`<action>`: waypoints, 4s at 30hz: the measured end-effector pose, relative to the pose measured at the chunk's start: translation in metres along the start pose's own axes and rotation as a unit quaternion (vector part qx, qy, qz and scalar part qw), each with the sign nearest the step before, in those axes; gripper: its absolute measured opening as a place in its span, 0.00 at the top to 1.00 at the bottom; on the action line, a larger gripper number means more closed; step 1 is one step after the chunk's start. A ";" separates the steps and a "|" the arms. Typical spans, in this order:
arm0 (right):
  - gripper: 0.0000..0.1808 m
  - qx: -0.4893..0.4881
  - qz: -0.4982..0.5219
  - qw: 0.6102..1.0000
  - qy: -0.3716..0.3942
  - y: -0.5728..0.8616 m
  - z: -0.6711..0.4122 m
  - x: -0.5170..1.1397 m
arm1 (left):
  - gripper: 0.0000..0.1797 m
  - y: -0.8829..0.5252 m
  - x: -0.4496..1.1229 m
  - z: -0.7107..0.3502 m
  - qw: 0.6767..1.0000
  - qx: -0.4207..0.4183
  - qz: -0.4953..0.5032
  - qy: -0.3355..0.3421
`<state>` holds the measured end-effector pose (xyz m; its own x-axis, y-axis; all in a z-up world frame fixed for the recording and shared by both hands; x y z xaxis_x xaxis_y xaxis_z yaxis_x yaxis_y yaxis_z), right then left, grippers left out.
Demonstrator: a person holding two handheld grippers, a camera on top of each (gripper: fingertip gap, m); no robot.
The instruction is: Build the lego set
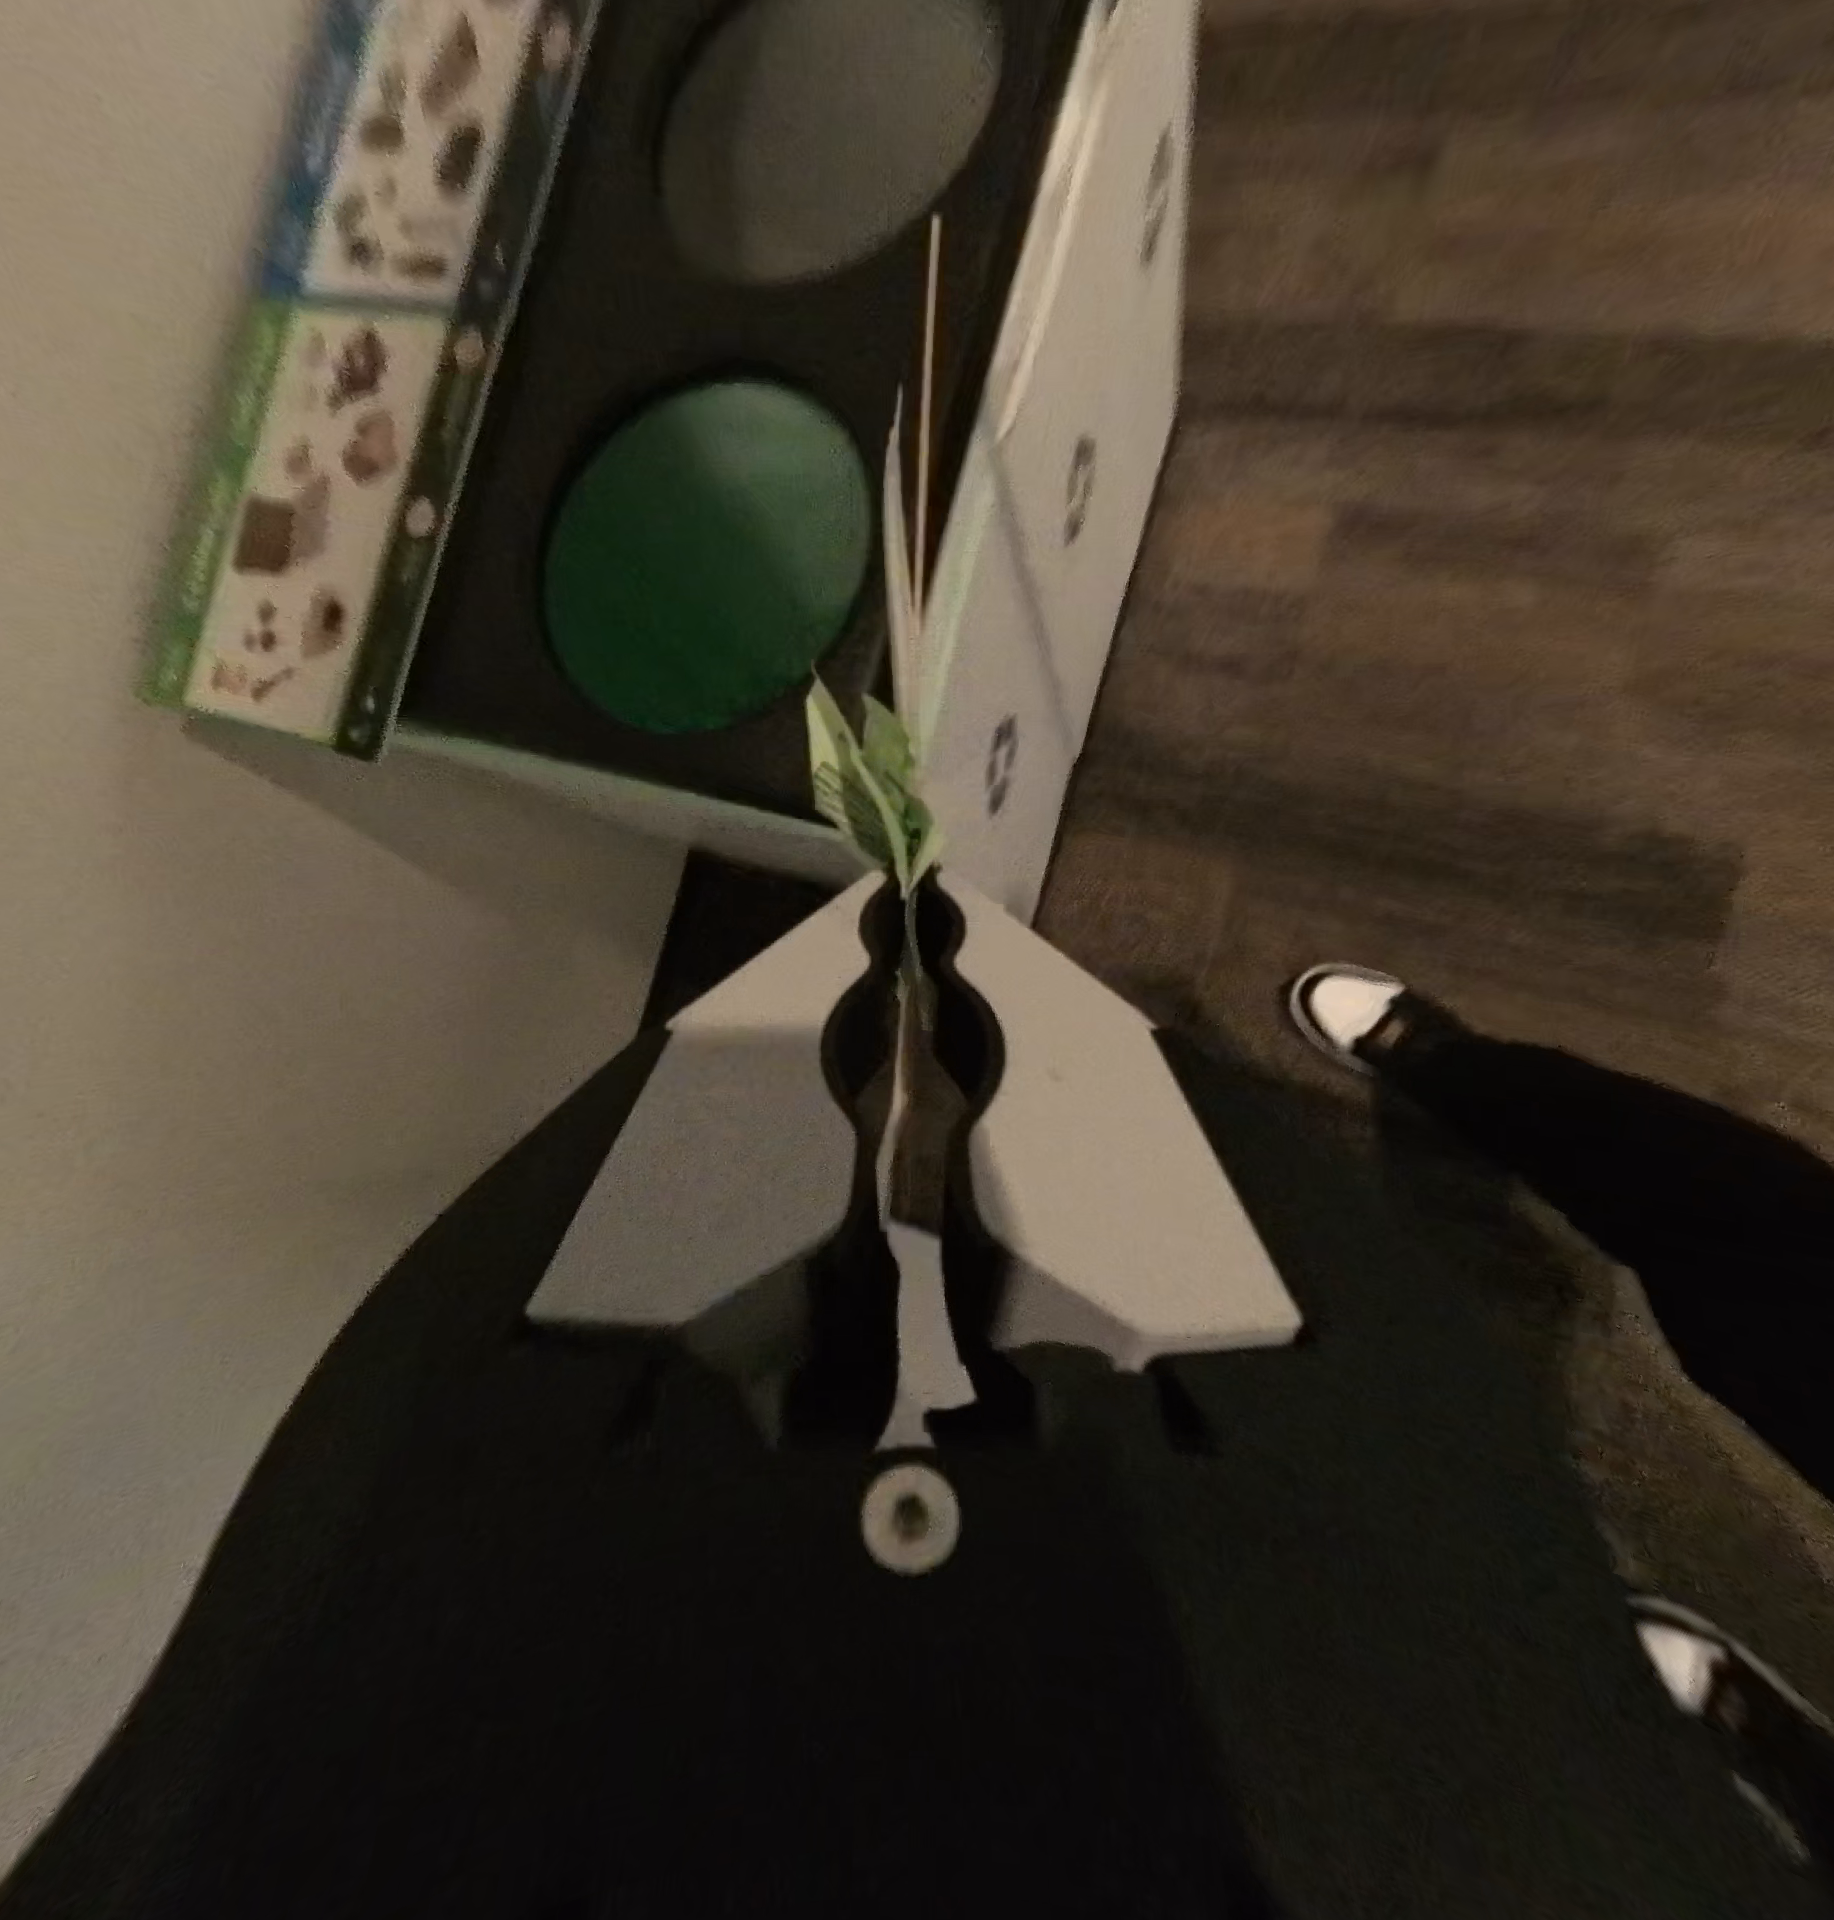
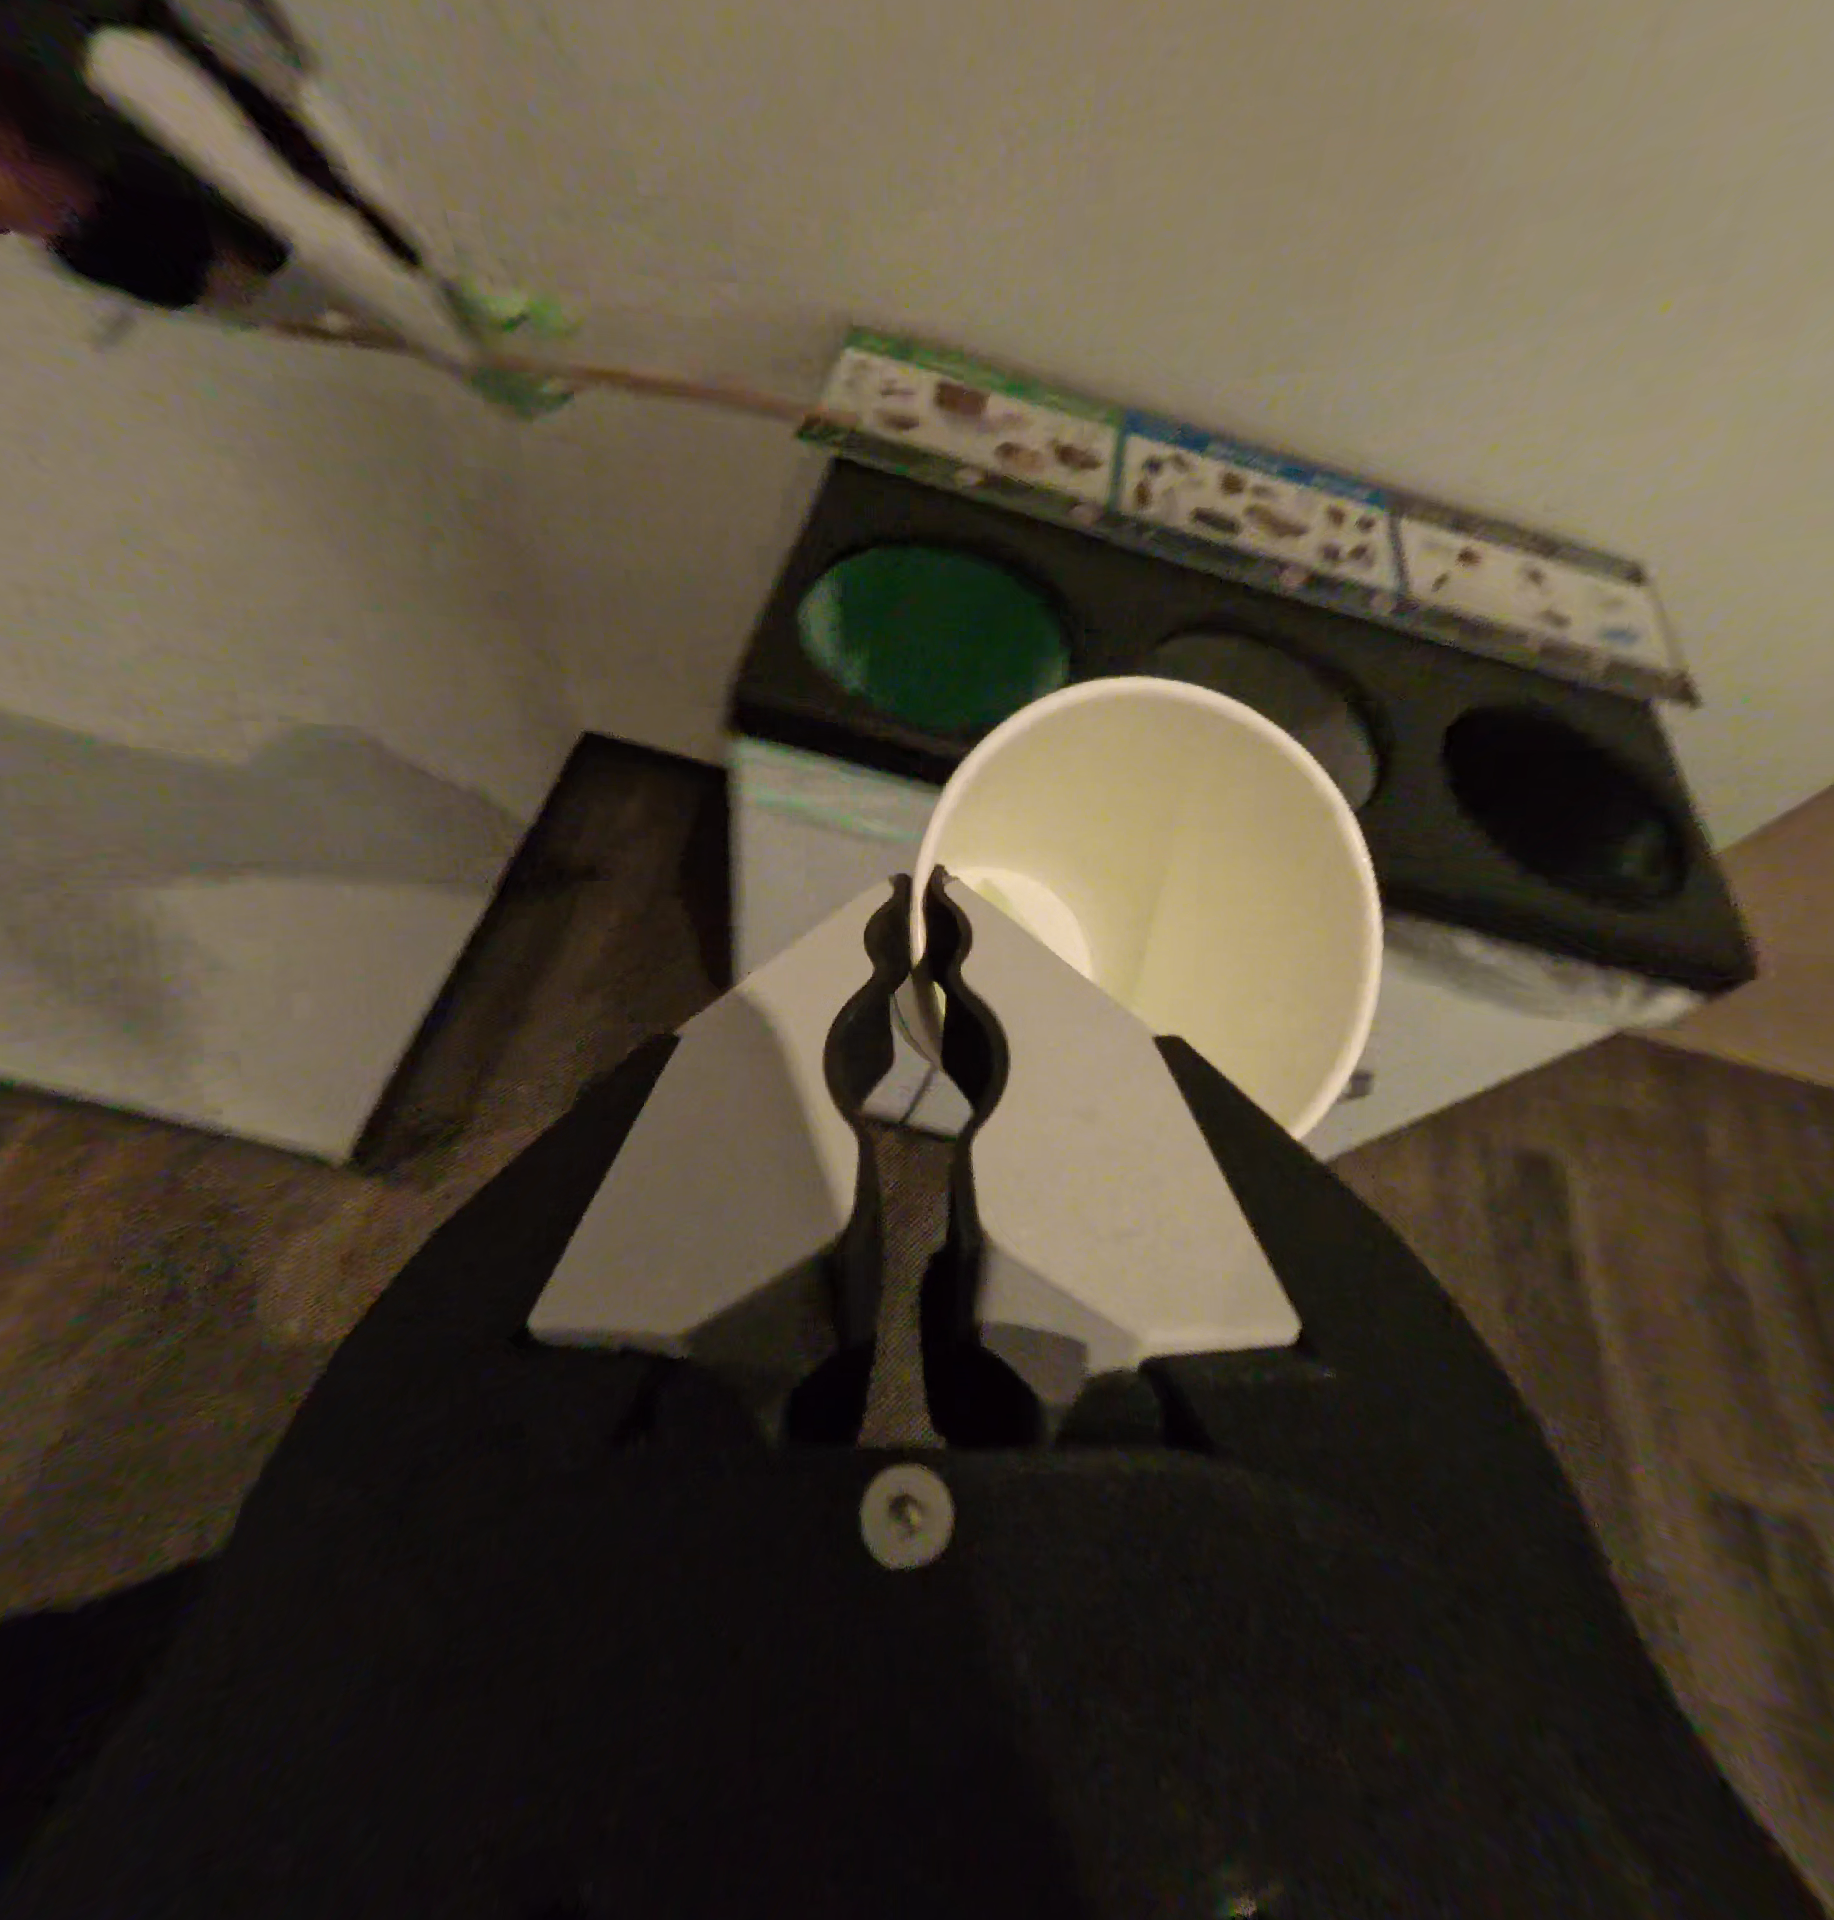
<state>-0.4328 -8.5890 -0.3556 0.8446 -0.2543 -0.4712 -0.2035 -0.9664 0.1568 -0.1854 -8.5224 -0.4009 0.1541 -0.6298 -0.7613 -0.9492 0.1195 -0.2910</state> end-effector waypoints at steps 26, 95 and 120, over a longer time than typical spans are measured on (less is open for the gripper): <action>0.74 0.037 -0.153 0.987 -0.041 0.170 0.028 0.326 | 1.00 -0.049 0.178 0.010 0.980 -0.168 0.096 -0.047; 0.73 -0.351 -0.831 0.430 0.043 -2.380 -0.286 -0.240 | 0.87 0.112 -1.541 1.850 0.631 -0.581 -0.513 0.047; 0.85 -0.336 -0.825 0.454 0.019 -3.149 -0.428 -0.348 | 1.00 0.146 -2.017 2.484 0.640 -0.610 -0.468 -0.011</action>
<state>0.1265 -5.4419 -0.3136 -0.4166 0.8090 -0.4147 0.9081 0.3917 -0.1481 0.0460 -5.3280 -0.3466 0.8018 0.0248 -0.5970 0.0557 -0.9979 0.0333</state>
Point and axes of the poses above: each gripper's, where its closed fingertips meet, x out along the fingers, z out of its underside, y = z × x across the jaws, the point moved 1 cm from there along -x, back along the fingers, and after that the axes turned 3 degrees about -z, right-handed, at the moved point
